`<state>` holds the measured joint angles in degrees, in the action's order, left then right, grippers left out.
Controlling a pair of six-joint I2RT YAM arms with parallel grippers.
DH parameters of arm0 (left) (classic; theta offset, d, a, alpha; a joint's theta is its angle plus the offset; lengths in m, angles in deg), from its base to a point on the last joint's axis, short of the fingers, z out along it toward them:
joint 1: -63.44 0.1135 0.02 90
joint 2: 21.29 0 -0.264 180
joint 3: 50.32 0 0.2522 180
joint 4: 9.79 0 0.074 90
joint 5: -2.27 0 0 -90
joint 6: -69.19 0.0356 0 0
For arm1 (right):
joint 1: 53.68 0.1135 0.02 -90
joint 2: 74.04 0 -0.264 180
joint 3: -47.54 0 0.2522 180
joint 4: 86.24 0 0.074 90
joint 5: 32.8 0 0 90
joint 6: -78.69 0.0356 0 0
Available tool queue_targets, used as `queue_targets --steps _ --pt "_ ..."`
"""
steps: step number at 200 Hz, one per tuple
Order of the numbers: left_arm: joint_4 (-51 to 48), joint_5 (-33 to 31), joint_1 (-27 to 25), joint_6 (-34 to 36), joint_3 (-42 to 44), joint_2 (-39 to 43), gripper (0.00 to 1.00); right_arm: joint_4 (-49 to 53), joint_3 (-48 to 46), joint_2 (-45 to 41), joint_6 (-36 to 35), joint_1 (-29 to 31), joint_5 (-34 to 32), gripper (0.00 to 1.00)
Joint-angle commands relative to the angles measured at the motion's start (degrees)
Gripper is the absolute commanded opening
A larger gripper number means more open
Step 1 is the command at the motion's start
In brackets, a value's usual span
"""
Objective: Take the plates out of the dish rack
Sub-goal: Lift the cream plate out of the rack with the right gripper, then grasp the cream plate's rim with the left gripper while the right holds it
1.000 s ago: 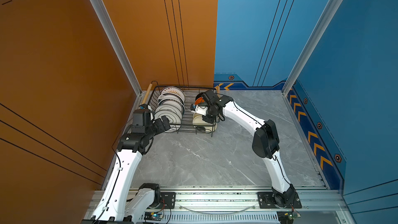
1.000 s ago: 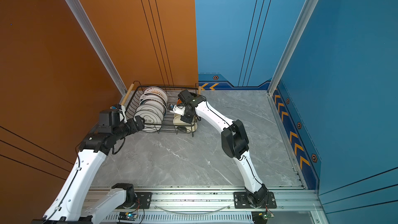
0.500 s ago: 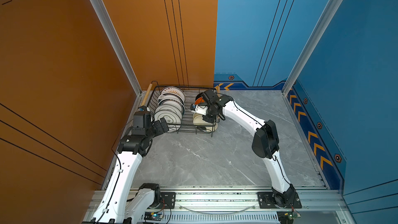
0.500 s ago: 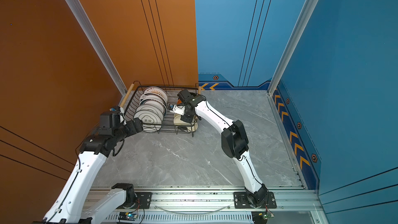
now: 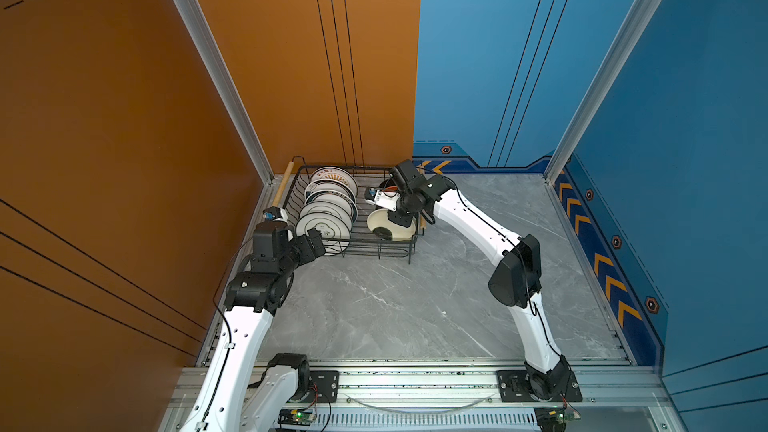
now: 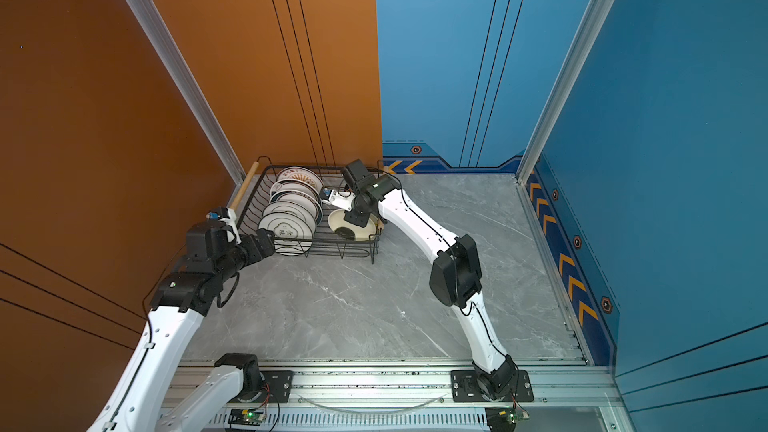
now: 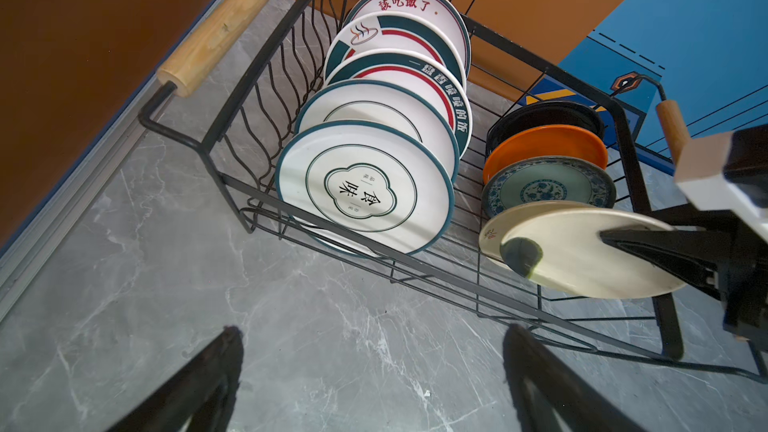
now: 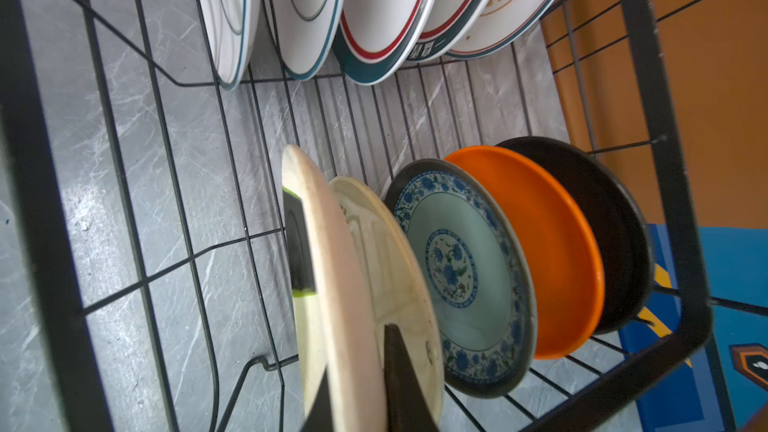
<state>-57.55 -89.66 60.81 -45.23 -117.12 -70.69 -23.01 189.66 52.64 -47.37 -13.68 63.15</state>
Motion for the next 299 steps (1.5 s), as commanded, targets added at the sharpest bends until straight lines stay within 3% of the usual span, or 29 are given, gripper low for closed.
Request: queue_targets --steps 1,38,74,99,130,172,209,256,299 --pt "0.86 1.68 0.18 -0.56 -0.08 -0.35 0.98 -8.19 -2.19 -5.68 4.58 -0.78 3.75 0.00" --pt "1.96 3.08 0.06 1.22 0.34 0.23 0.98 -14.31 -2.08 -7.44 11.98 -2.18 8.37 0.00" --pt "5.42 8.08 -0.05 -0.18 0.92 -0.88 0.98 -16.86 -1.23 -10.69 24.05 -3.94 14.67 0.00" --pt "9.25 11.91 -0.98 -2.20 -0.03 -3.60 0.98 -20.23 -4.64 -14.78 34.76 -5.13 12.67 0.00" --pt "15.60 13.59 -5.14 -3.27 -0.52 -5.85 0.98 -30.13 -18.81 -24.19 50.71 -8.71 13.36 0.00" --pt "22.72 13.48 -13.37 -2.53 -1.14 -7.80 0.98 -51.04 -42.80 -35.60 74.24 -14.77 21.50 0.00" --pt "30.39 20.06 -16.20 -6.44 -1.86 -12.64 0.98 -51.71 -50.20 -39.79 76.29 -14.61 21.54 0.00" --pt "39.21 26.33 -16.22 -12.21 -2.14 -17.28 0.98 -51.30 -54.93 -42.82 79.24 -13.82 21.65 0.00" --pt "43.84 29.50 -16.18 -16.18 -2.56 -21.43 1.00 -58.13 -58.32 -42.40 82.64 -11.60 24.16 0.00"
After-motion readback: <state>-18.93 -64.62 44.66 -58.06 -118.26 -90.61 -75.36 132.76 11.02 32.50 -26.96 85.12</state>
